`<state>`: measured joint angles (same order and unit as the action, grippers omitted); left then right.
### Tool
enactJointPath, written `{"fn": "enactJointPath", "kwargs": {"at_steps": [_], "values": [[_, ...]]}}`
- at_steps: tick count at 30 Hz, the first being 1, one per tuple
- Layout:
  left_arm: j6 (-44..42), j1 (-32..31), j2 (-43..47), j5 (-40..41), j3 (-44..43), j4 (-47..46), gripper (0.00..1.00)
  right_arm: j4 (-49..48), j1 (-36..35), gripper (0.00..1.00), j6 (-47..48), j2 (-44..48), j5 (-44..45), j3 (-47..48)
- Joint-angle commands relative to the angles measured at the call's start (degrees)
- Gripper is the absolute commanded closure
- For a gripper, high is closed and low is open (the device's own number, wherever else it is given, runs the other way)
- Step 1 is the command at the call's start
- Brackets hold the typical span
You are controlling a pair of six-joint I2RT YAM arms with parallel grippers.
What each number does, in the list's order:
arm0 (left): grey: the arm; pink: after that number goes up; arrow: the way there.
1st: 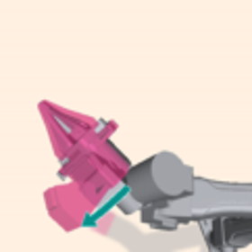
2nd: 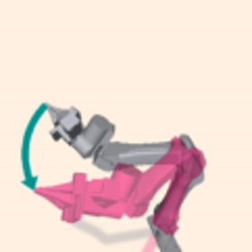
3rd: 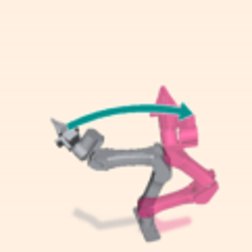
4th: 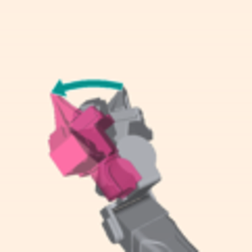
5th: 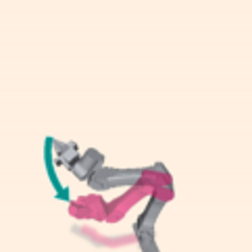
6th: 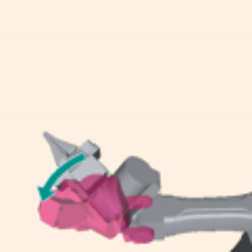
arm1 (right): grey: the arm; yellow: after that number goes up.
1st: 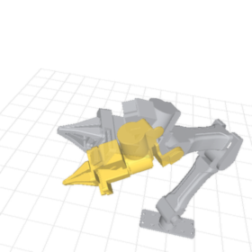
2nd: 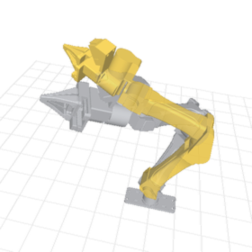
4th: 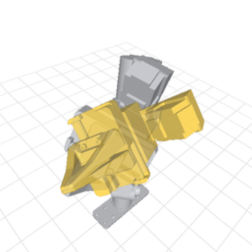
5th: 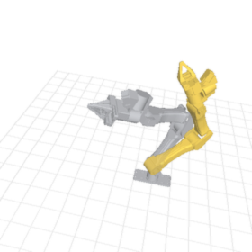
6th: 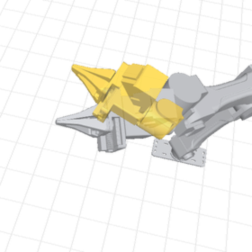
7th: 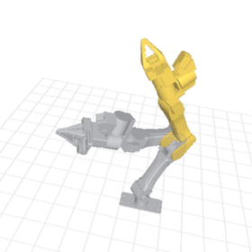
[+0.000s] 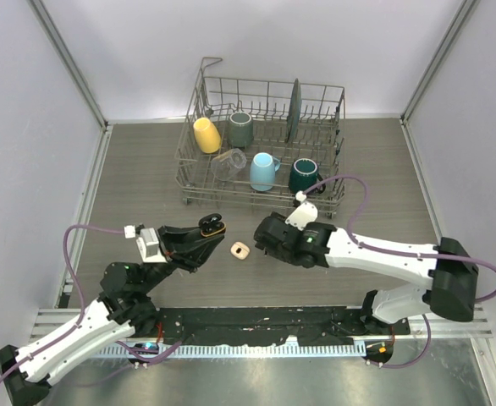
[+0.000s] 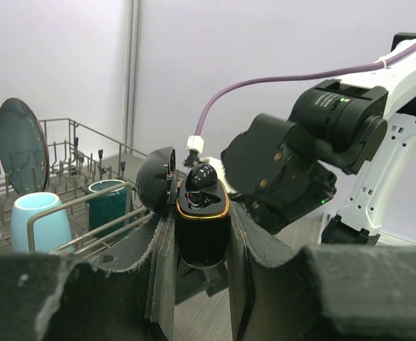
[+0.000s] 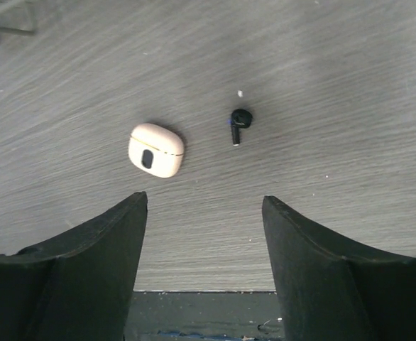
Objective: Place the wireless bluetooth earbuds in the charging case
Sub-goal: Pick up the earbud from the center of the board.
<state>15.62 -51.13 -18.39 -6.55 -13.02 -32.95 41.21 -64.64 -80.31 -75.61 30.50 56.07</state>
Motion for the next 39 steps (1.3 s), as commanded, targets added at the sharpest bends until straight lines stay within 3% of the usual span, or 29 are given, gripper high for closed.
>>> {"fn": "enactJointPath", "kwargs": {"at_steps": [1,7,12,23,39], "values": [[-1.4,0.2,1.8,1.4,0.3,0.2,1.0,4.7,0.3,0.31,-6.1,-4.0,0.2,4.0],[-1.8,0.1,3.6,2.1,0.7,1.6,1.0,5.8,2.1,0.35,-10.3,-7.5,-0.3,4.2],[-1.9,0.2,4.4,2.4,0.8,2.2,1.0,5.5,6.0,0.47,-9.3,-9.9,-1.8,4.1],[-2.4,0.2,3.3,2.5,0.8,1.6,1.0,1.8,7.8,0.48,-2.5,-15.8,-5.9,6.4],[-2.4,0.1,2.7,2.3,0.6,1.7,1.0,1.2,8.0,0.53,-2.6,-20.8,-6.2,8.1]]}}
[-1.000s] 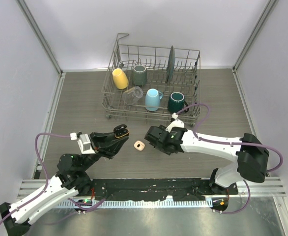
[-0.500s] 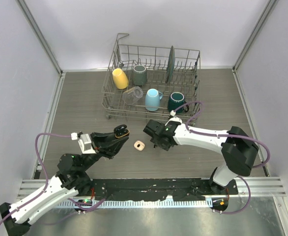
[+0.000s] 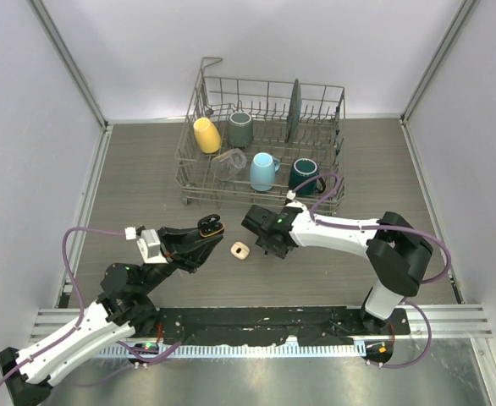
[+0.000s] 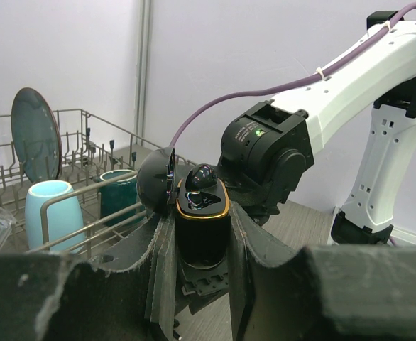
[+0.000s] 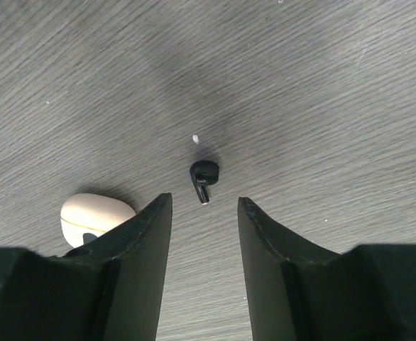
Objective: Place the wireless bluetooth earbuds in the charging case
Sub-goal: Pick up the earbud from the center of the board.
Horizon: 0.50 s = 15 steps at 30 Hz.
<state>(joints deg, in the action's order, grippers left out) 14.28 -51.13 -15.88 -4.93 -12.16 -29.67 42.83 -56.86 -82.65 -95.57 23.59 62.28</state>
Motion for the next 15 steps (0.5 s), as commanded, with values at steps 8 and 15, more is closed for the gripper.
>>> {"fn": "enactJointPath", "kwargs": {"at_steps": [8,15], "values": [[-1.1,0.2,0.1,0.7,-0.4,-1.5,1.0,-1.2,0.7,0.55,0.0,-2.3,1.2,2.4],[-1.0,0.1,0.2,0.8,-0.3,-1.4,1.0,-1.2,1.2,0.57,0.5,-3.6,1.5,2.8]]}}
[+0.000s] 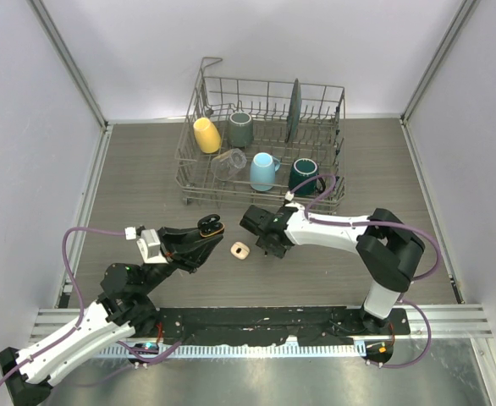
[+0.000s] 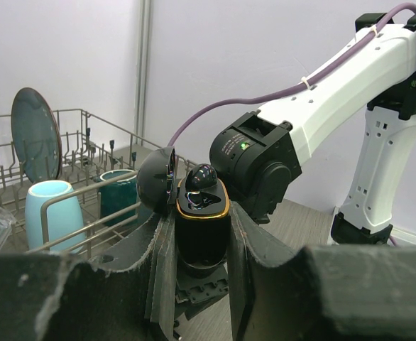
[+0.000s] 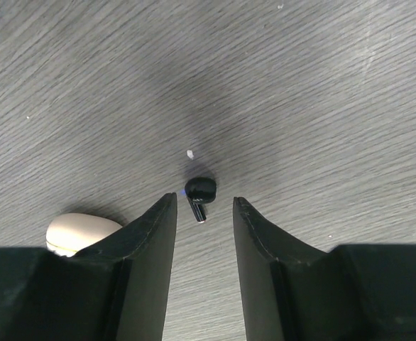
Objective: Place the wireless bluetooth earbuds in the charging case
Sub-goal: Pick up the earbud from the center of the board.
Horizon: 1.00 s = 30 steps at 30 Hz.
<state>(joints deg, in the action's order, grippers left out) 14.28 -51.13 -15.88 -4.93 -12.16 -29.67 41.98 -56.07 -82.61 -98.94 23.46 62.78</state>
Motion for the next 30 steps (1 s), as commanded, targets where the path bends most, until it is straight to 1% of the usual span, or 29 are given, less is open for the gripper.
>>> {"fn": "enactJointPath", "kwargs": {"at_steps": [1,17,21,30], "values": [[-1.1,0.1,0.2,0.8,-0.3,-1.4,1.0,-0.3,0.5,0.57,0.4,-0.2,1.8,2.3],[-1.2,0.1,-0.6,0.7,-0.5,-1.7,1.0,-0.5,1.3,0.59,0.8,-2.0,2.2,3.0],[-1.1,0.1,-0.5,0.8,-0.3,-1.6,1.0,-0.5,1.4,0.62,1.0,-2.6,2.1,3.0],[-1.2,0.1,-0.3,1.1,-0.1,-1.4,1.0,-0.5,1.5,0.62,1.1,-3.1,1.8,3.0]]}}
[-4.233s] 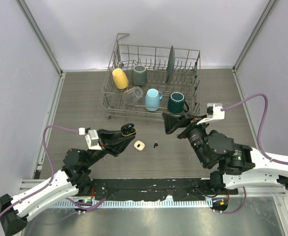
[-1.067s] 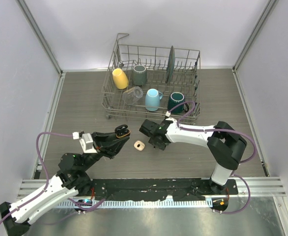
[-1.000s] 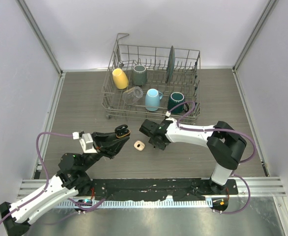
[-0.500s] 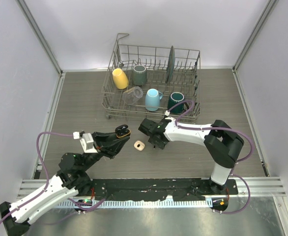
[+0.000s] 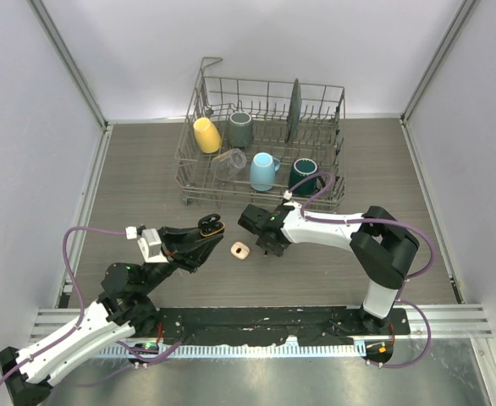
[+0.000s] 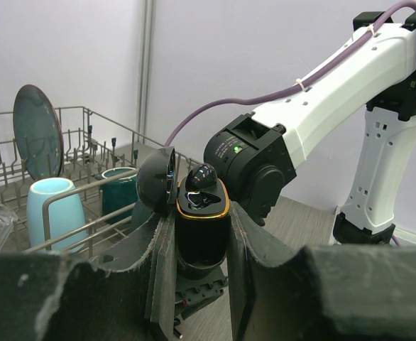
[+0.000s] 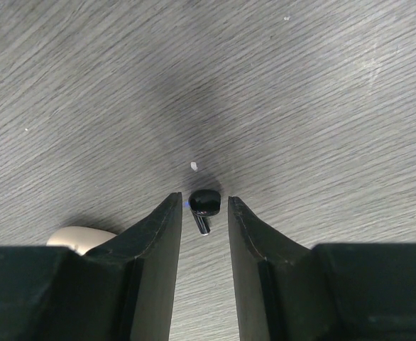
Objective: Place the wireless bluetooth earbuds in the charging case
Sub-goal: Pick up the earbud from the center of the board.
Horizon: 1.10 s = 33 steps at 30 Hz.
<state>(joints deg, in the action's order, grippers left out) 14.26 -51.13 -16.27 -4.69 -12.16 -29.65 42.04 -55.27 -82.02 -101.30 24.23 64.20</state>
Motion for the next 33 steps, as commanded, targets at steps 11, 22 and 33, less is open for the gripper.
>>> {"fn": "enactJointPath", "kwargs": {"at_steps": [11,22,33], "values": [[-1.1,0.1,0.8,1.1,0.1,-0.8,1.0,-1.5,0.7,0.63,0.5,-1.6,0.2,1.1],[-1.0,0.1,1.2,1.3,0.1,-0.4,1.0,-2.1,0.7,0.67,0.5,-2.3,-0.5,0.8],[-1.0,0.1,1.2,1.4,0.3,-0.7,1.0,-2.5,0.7,0.73,0.0,-1.8,-0.4,-0.3]]}}
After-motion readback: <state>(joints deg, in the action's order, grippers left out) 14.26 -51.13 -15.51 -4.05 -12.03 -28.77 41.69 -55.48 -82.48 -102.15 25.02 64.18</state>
